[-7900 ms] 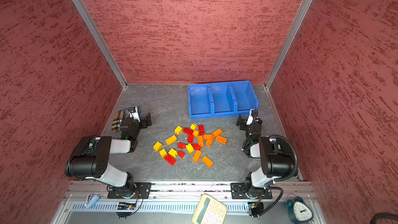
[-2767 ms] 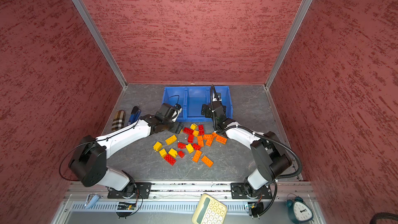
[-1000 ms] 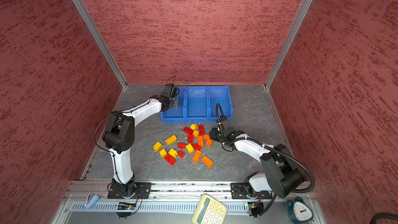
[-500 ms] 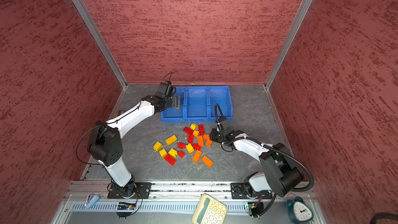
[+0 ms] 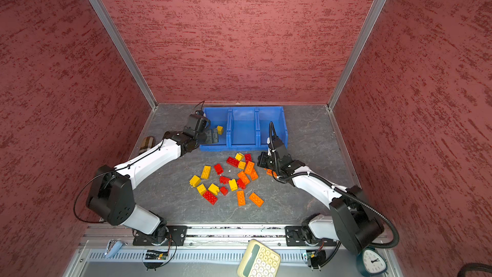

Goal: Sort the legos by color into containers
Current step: 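Drop the yellow brick into the bin compartment nearest the left gripper, then carry the orange brick to the middle compartment while the left gripper grasps another yellow brick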

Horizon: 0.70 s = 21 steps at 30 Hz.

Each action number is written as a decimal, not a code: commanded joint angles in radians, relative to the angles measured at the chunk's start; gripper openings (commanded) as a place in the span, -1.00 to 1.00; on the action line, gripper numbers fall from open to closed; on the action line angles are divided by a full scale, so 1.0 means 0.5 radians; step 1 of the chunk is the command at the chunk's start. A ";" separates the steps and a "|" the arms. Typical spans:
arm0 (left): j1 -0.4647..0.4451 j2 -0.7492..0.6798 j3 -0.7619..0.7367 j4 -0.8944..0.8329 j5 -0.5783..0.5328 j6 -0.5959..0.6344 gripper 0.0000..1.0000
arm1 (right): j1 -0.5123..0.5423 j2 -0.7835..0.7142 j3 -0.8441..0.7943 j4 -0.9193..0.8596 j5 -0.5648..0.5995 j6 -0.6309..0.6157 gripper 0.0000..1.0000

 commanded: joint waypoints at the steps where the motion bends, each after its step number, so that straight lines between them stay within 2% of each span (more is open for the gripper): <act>1: -0.007 -0.093 -0.012 0.075 -0.026 -0.035 0.99 | 0.011 0.132 0.198 0.197 0.148 -0.134 -0.88; 3: -0.006 -0.110 -0.020 0.060 -0.037 -0.027 0.99 | 0.011 0.251 0.308 0.145 0.152 -0.167 -0.82; 7: -0.007 -0.162 -0.072 0.038 -0.082 -0.031 0.99 | 0.042 0.361 0.364 -0.022 0.153 -0.171 -0.44; 15: 0.015 -0.159 -0.150 0.038 -0.116 -0.056 0.99 | 0.192 0.436 0.287 -0.313 -0.056 -0.446 0.22; 18: 0.012 -0.135 -0.141 0.032 -0.128 -0.053 0.99 | 0.219 0.478 0.322 -0.385 -0.094 -0.564 0.28; 21: 0.012 -0.112 -0.137 0.041 -0.124 -0.056 0.99 | 0.257 0.560 0.404 -0.474 -0.014 -0.632 0.25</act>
